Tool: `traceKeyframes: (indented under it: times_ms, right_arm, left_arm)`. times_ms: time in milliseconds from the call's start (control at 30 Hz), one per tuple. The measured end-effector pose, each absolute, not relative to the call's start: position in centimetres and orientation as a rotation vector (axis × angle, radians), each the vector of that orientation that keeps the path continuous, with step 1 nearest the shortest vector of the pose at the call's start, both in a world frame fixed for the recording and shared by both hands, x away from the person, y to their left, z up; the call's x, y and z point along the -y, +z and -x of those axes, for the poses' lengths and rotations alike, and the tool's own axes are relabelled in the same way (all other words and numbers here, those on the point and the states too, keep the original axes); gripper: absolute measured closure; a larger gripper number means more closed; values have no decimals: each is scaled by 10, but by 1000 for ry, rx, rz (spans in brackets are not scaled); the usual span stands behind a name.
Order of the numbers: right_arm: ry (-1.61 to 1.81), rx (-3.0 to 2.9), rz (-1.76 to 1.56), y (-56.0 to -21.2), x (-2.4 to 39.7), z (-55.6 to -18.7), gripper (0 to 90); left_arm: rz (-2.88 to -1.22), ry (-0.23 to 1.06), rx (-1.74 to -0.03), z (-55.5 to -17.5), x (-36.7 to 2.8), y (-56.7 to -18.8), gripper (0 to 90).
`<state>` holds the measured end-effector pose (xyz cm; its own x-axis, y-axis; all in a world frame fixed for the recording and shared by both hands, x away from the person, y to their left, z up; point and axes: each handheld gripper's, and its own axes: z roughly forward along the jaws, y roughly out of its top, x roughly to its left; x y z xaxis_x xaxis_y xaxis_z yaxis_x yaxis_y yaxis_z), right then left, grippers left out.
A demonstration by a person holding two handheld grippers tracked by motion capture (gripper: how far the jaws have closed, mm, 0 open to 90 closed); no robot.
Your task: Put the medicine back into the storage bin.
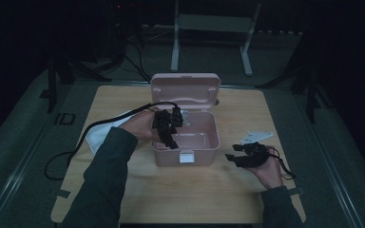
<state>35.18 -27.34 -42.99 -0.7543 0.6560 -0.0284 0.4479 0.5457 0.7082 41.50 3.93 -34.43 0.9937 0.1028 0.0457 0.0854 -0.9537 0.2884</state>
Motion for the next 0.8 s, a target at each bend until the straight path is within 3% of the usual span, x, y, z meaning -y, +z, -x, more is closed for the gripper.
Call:
traceKeyframes:
  times_ms: [200, 800]
  right_arm:
    - [1022, -2495, -914, -430, 273, -352, 468]
    - [1017, -2505, -900, -430, 262, -357, 468]
  left_arm:
    - [-2817, 204, -160, -408, -60, -331, 398]
    - [-2643, 256, -407, -403, -156, -317, 450]
